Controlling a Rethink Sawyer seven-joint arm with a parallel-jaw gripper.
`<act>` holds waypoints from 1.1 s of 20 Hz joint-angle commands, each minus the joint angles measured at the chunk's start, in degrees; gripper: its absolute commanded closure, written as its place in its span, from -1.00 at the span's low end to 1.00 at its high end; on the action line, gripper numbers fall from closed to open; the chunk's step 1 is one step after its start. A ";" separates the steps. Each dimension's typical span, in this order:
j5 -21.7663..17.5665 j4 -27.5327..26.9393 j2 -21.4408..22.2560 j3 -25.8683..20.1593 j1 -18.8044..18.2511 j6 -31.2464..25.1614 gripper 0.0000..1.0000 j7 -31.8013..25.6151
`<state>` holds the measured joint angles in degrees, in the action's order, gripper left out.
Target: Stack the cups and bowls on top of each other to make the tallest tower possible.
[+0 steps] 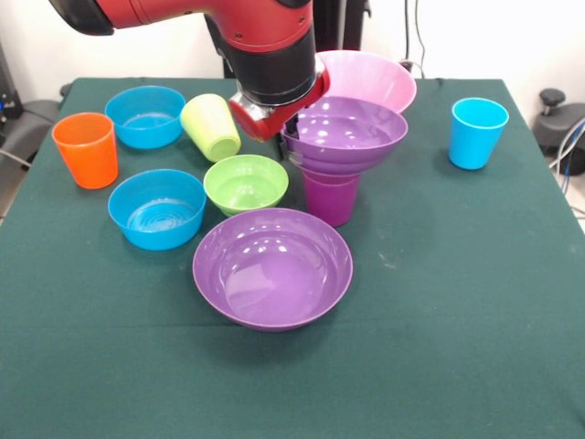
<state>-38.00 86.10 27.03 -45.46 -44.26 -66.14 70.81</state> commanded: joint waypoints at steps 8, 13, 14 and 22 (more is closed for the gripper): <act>-2.77 -1.99 -3.22 1.75 2.75 3.27 1.00 -6.84; -1.99 -2.72 -3.13 1.81 3.12 1.34 1.00 -7.18; -1.77 -2.82 -2.95 1.83 3.30 0.91 1.00 -7.01; -0.65 -3.56 -2.57 2.47 3.99 -1.46 1.00 -6.24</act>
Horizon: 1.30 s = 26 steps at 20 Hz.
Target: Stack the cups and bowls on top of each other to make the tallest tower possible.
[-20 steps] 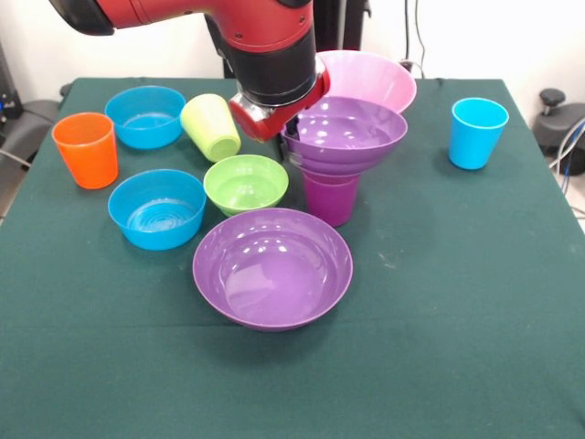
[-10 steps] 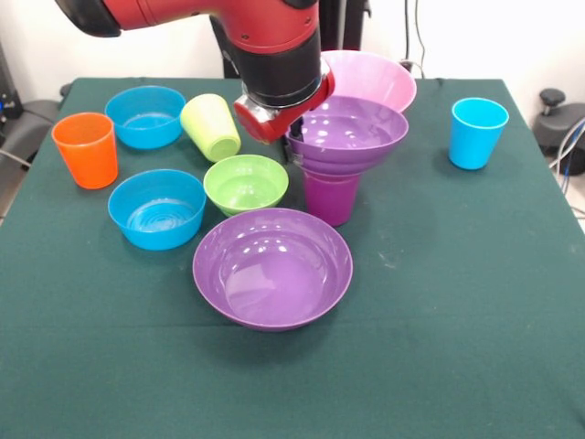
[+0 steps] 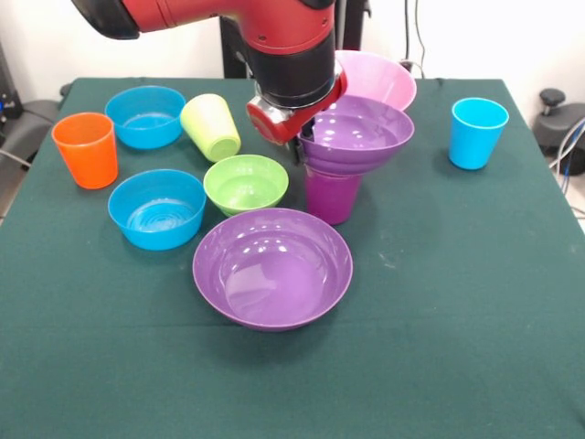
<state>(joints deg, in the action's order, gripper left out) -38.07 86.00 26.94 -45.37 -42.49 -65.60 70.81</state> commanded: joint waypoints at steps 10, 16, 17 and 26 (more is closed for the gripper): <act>2.25 -1.85 0.50 0.89 0.07 -4.63 1.00 -9.44; 4.02 -0.84 2.84 0.12 -1.20 -7.01 1.00 -11.01; 3.83 -1.10 2.39 0.22 -1.04 -6.84 1.00 -11.00; 3.67 0.02 2.77 0.00 -1.85 -6.30 1.00 -11.74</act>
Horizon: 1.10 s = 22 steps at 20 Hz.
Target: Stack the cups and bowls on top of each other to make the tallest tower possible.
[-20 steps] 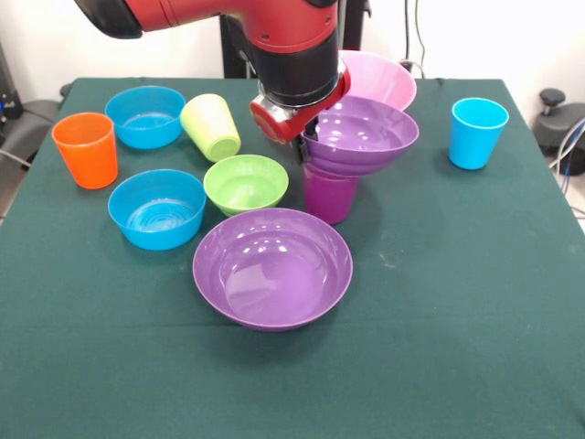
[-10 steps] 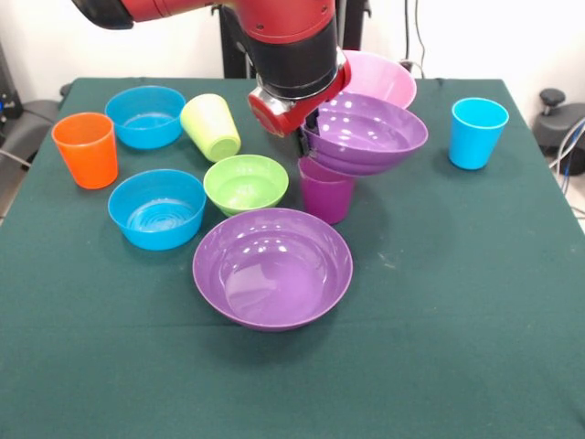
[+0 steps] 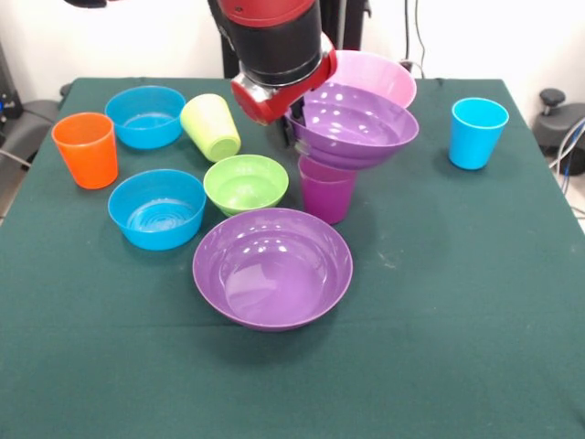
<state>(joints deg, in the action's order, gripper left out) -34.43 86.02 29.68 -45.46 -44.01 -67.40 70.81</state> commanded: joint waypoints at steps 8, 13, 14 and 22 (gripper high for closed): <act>-2.38 -1.23 -1.81 1.04 0.76 -0.84 1.00 -10.21; -4.49 -2.32 -3.75 2.23 2.36 1.71 1.00 -8.27; -4.56 -2.43 -3.96 2.29 2.48 1.85 1.00 -8.15; -5.81 -2.22 -4.47 2.81 3.18 3.89 1.00 -6.69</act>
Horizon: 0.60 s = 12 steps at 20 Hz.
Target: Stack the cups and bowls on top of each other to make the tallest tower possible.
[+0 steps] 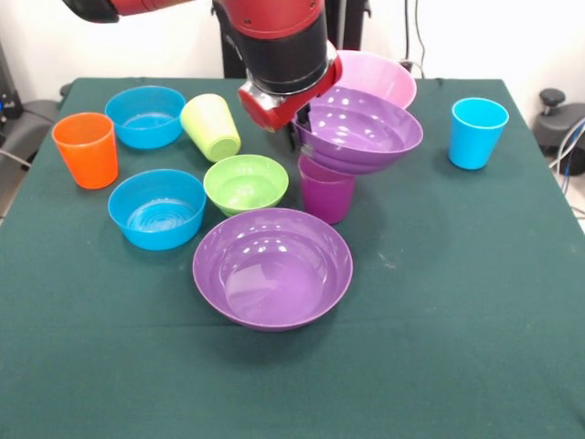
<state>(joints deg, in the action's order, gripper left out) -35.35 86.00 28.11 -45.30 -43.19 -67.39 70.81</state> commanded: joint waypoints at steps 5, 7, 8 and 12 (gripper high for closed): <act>-5.39 -2.46 -2.94 2.44 2.12 3.70 1.00 -6.94; -5.55 -2.83 -2.67 2.27 1.94 3.24 1.00 -7.61; -5.28 -3.05 -2.23 2.08 1.77 2.32 1.00 -8.23; -5.08 -2.90 -1.74 1.49 0.77 1.83 1.00 -9.83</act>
<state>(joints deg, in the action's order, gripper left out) -37.11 85.99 27.23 -45.26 -42.82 -67.38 70.81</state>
